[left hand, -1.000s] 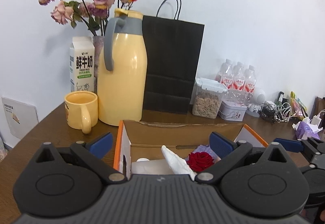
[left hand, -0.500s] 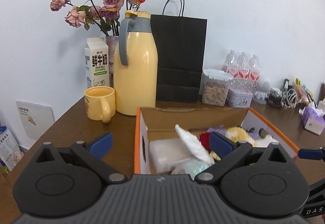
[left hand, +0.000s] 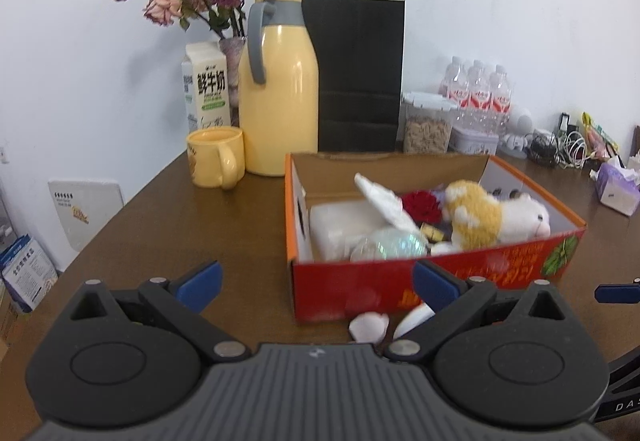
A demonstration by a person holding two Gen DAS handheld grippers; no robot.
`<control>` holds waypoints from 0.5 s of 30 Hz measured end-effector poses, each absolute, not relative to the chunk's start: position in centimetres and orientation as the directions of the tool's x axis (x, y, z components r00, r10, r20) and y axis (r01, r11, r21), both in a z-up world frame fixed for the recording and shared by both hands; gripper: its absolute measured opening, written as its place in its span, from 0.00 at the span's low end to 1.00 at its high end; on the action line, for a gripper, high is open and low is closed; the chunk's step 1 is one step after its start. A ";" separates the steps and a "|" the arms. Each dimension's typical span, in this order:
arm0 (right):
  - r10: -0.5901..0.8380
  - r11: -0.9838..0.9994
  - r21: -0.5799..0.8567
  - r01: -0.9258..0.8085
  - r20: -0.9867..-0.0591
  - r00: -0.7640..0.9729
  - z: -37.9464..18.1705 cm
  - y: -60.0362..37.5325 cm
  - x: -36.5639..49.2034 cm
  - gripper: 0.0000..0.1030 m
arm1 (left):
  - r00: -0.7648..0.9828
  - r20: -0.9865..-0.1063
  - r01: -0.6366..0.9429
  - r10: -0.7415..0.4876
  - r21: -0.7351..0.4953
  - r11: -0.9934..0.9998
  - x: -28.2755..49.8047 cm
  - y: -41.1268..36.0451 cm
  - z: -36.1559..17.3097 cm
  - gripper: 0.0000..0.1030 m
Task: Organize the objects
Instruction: 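Withdraw both tools from the box toward the items on the table, then grasp the orange tassel with the right tool while the left tool grasps the short black cable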
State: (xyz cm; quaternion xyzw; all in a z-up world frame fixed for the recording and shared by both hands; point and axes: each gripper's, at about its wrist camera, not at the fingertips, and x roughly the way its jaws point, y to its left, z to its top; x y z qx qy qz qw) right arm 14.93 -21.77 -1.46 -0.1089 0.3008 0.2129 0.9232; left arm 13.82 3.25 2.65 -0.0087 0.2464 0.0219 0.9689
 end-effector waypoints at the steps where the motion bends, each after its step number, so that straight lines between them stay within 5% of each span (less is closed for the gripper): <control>1: 0.329 0.884 -0.071 -0.462 -0.608 0.723 -1.7 -21.8 14.7 0.98 | 0.874 -0.484 -0.049 0.040 -0.007 0.999 13.6 3.3 2.4 1.00; 7: 0.355 0.865 -0.050 -0.499 -0.641 0.681 -2.7 -21.4 13.8 0.76 | 0.856 -0.516 -0.060 0.046 -0.011 0.998 12.2 3.9 1.1 1.00; 15: 0.410 0.846 0.002 -0.533 -0.640 0.650 -2.8 -21.2 13.5 0.21 | 0.837 -0.545 -0.074 0.047 -0.027 0.997 11.1 4.3 0.1 1.00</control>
